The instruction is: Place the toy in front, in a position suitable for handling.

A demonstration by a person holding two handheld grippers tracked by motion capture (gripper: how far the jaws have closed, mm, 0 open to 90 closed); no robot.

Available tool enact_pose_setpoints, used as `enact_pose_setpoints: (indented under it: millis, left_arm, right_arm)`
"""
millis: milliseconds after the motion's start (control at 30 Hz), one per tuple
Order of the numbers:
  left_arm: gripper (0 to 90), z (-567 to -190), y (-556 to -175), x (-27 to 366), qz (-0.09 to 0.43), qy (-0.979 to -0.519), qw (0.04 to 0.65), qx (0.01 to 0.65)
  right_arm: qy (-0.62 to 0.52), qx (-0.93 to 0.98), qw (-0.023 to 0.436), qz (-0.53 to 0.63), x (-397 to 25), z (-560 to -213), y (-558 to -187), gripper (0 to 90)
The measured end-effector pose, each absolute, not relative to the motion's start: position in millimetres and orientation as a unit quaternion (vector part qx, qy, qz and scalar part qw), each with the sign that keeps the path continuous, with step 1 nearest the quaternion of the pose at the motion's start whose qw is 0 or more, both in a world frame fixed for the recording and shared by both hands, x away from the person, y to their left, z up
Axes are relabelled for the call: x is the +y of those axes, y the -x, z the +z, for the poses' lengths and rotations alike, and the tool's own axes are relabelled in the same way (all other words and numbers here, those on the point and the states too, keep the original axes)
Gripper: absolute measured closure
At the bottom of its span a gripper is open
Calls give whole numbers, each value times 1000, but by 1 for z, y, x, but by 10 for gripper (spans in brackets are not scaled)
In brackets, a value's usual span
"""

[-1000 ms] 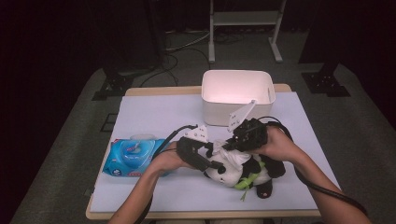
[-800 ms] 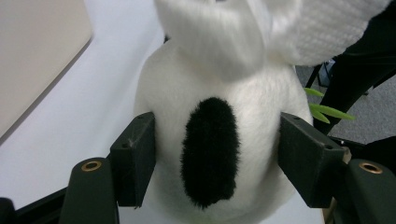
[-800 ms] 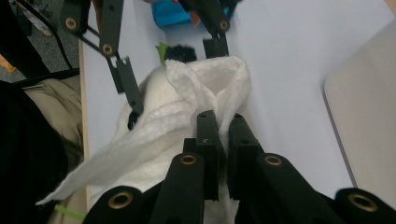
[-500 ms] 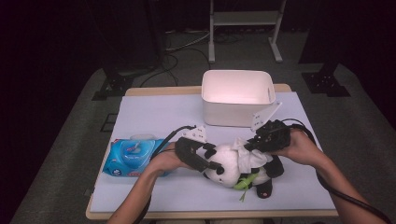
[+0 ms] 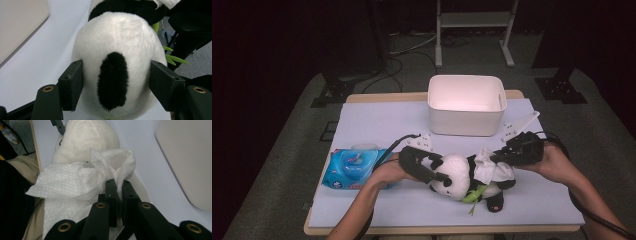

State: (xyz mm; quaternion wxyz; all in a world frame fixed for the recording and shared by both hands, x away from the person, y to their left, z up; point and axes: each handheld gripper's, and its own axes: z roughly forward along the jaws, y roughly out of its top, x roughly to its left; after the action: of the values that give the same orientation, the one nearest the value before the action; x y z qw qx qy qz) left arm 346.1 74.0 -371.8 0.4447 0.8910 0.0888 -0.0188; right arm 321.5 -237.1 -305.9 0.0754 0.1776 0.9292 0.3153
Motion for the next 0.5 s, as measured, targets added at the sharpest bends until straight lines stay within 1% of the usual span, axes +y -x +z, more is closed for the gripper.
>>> enact_pose_setpoints:
  millis: [167, 500]
  left_arm:
    - [288, -371, -346, 73, -24, -891, 443, 96]
    - [161, -369, -349, 67, -52, -891, 434, 123]
  right_arm:
    - [-183, 926, 69, 323, -242, -312, -322, 848]
    - [-182, 927, 60, 322, -239, -315, -320, 848]
